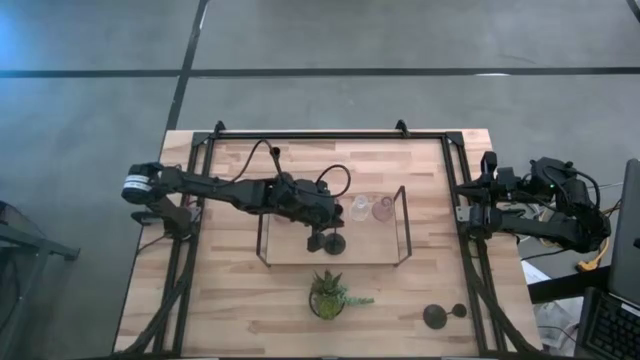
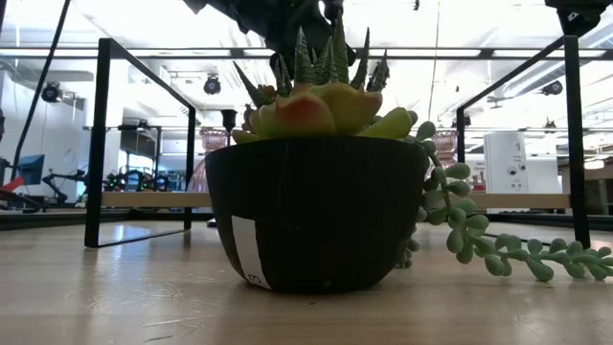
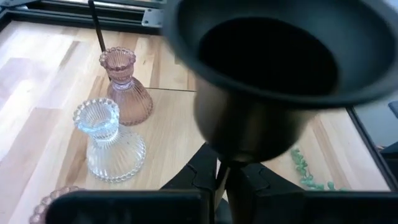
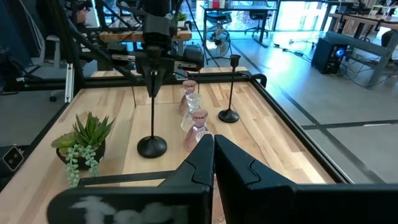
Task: Pick & Place candle stick holders
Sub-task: Put the top right black candle holder on the shelf
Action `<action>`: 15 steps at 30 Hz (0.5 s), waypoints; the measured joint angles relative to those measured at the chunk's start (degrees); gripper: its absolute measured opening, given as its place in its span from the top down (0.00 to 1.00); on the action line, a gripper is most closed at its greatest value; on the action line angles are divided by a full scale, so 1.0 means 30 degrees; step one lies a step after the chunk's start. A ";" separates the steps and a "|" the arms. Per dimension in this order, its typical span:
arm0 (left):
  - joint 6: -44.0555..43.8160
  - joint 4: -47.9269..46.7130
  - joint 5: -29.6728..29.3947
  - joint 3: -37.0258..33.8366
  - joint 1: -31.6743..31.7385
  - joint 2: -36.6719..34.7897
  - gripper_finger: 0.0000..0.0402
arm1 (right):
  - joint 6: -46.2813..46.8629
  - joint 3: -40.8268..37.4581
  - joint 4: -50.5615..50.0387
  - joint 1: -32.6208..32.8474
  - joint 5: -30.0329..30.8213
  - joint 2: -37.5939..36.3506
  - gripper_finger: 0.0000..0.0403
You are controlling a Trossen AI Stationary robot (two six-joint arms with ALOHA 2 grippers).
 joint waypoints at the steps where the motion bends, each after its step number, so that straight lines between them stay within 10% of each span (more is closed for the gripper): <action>1: -0.0111 -0.0024 0.0010 0.0000 -0.0014 0.0003 0.93 | -0.0003 -0.0005 0.0000 0.0005 0.0002 -0.0007 0.98; 15: -0.0182 -0.0317 -0.0161 0.0000 -0.0018 0.0047 0.90 | -0.0003 -0.0005 0.0006 -0.0002 0.0002 0.0000 0.98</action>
